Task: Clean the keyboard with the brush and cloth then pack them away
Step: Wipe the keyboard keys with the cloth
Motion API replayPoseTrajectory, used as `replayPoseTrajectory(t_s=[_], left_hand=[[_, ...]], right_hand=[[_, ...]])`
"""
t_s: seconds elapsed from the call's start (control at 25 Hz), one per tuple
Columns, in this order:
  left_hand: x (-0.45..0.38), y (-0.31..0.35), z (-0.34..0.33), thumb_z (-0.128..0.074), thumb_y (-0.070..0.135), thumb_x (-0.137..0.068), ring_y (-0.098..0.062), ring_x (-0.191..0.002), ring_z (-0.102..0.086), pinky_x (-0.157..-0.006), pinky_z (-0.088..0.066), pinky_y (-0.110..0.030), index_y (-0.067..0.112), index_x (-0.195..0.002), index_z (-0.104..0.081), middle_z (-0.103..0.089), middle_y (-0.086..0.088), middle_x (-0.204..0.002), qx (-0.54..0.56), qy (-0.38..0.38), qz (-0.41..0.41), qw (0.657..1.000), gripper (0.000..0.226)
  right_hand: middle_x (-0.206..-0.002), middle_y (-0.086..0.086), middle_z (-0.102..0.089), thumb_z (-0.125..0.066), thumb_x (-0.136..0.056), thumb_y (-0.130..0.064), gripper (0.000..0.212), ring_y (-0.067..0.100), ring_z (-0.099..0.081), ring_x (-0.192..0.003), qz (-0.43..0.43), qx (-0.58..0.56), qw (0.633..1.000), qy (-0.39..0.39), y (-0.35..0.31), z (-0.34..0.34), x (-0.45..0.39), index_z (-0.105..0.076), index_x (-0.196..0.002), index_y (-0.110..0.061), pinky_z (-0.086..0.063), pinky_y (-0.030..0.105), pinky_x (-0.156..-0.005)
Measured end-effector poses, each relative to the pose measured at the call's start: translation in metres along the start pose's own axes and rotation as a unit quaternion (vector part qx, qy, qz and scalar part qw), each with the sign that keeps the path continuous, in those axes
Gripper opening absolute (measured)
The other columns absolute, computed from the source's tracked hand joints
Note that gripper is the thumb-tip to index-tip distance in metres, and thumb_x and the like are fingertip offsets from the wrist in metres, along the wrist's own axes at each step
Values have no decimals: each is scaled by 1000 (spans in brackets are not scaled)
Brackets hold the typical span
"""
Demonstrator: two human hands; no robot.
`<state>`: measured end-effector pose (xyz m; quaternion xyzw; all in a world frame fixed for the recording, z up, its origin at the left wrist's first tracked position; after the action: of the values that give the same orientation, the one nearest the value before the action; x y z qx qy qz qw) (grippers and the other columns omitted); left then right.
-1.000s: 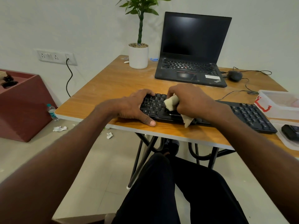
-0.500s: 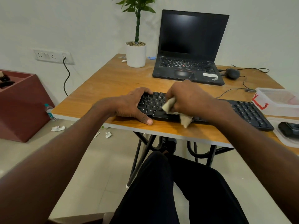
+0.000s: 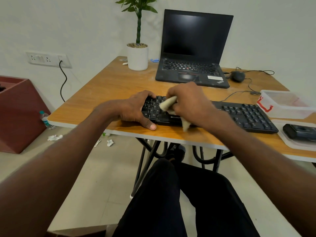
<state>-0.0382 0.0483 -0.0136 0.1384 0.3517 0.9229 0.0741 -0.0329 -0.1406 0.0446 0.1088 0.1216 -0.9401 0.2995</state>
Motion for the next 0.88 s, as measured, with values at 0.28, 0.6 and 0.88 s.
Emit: replayPoseTrajectory(t_s=[0.28, 0.6, 0.88], left_hand=[[0, 2, 1, -99, 31, -66, -20, -131, -41, -103, -41, -36, 36, -152, -29, -35, 5, -144, -7, 3, 6, 1000, 111], [-1, 19, 0, -80, 80, -61, -23, -146, -37, -127, -13, -60, 38, -158, -23, -33, 6, -161, -172, 7, 10, 985, 120], [-10, 28, -32, -63, 97, -61, -13, -143, -40, -127, -6, -53, 43, -151, -33, -40, 15, -160, -213, 96, -96, 967, 109]], right_hand=[[-113, -1, -76, -73, -87, -3, 36, 19, -65, -105, 18, -16, 999, -40, 18, -7, 19, -79, -112, -27, -47, 30, -83], [-115, 0, -73, -72, -85, -5, 39, 20, -63, -105, -71, -29, 997, 10, 51, 2, 51, -76, -117, -26, -51, 35, -85], [-108, -6, -71, -72, -87, -10, 33, 15, -61, -98, -26, -53, 998, 5, 47, -1, 53, -80, -113, -28, -52, 35, -80]])
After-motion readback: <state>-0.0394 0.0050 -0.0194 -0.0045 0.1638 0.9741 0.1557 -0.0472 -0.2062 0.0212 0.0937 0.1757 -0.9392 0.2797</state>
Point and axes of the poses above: each hand's wrist, its own x-axis away from the middle knuckle, its own z-axis out of the back of the hand, y = z × x, the point moved 4 cm from there along -x, towards the middle knuckle
